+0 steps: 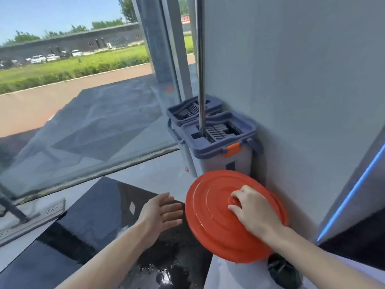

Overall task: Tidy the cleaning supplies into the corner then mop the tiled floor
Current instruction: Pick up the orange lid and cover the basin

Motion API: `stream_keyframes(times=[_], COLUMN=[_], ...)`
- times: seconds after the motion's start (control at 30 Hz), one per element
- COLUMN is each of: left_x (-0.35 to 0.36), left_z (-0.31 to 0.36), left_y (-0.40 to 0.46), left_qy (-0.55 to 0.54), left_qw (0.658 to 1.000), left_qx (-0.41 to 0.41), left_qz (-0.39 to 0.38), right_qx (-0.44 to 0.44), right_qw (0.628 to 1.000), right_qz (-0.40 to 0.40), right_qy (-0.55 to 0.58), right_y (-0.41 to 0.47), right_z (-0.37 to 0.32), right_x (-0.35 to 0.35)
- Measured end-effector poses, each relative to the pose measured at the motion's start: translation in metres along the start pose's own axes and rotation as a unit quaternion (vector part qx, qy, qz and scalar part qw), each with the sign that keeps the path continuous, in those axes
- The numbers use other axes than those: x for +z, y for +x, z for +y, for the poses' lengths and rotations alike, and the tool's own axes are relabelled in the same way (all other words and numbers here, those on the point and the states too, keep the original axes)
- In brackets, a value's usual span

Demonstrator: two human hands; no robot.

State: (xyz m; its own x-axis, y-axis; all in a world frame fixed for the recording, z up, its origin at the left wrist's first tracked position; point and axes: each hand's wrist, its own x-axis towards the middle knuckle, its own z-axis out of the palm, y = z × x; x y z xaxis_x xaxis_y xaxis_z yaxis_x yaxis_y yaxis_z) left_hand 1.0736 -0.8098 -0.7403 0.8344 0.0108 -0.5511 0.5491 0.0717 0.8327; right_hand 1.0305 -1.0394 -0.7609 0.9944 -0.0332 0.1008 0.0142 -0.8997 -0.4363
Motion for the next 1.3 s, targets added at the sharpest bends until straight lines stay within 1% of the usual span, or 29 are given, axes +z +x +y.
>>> stream_keyframes(times=[0.13,0.27,0.43,0.53,0.73,0.97,1.13,1.3], left_x=[0.024,0.043,0.058,0.065,0.08,0.081,0.083,0.083], left_z=[-0.034,-0.067,-0.099,-0.104,-0.11,-0.114,-0.113,-0.109], left_y=[0.046,0.086,0.116,0.121,0.122,0.128,0.128,0.131], left_qy=[0.028,0.024,0.025,0.021,0.019,0.024,0.024,0.069], left_qw=[0.999,0.999,0.999,0.999,0.998,0.999,0.999,0.997], left_qx=[-0.021,-0.048,-0.032,-0.027,-0.031,-0.026,-0.031,-0.025], left_qz=[0.01,-0.002,0.01,0.008,-0.045,-0.012,-0.005,-0.004], right_qx=[0.042,0.07,0.087,0.094,0.102,0.098,0.093,0.101], right_qw=[0.998,0.995,0.991,0.99,0.988,0.988,0.988,0.984], right_qz=[0.002,0.004,-0.007,-0.009,-0.025,-0.026,-0.032,-0.014], right_qy=[-0.036,-0.066,-0.098,-0.109,-0.115,-0.116,-0.117,-0.144], right_y=[0.004,0.009,0.016,0.021,0.031,0.039,0.041,0.032], right_z=[0.032,0.053,0.07,0.075,0.078,0.083,0.086,0.091], right_x=[0.021,0.041,0.063,0.073,0.09,0.093,0.091,0.093])
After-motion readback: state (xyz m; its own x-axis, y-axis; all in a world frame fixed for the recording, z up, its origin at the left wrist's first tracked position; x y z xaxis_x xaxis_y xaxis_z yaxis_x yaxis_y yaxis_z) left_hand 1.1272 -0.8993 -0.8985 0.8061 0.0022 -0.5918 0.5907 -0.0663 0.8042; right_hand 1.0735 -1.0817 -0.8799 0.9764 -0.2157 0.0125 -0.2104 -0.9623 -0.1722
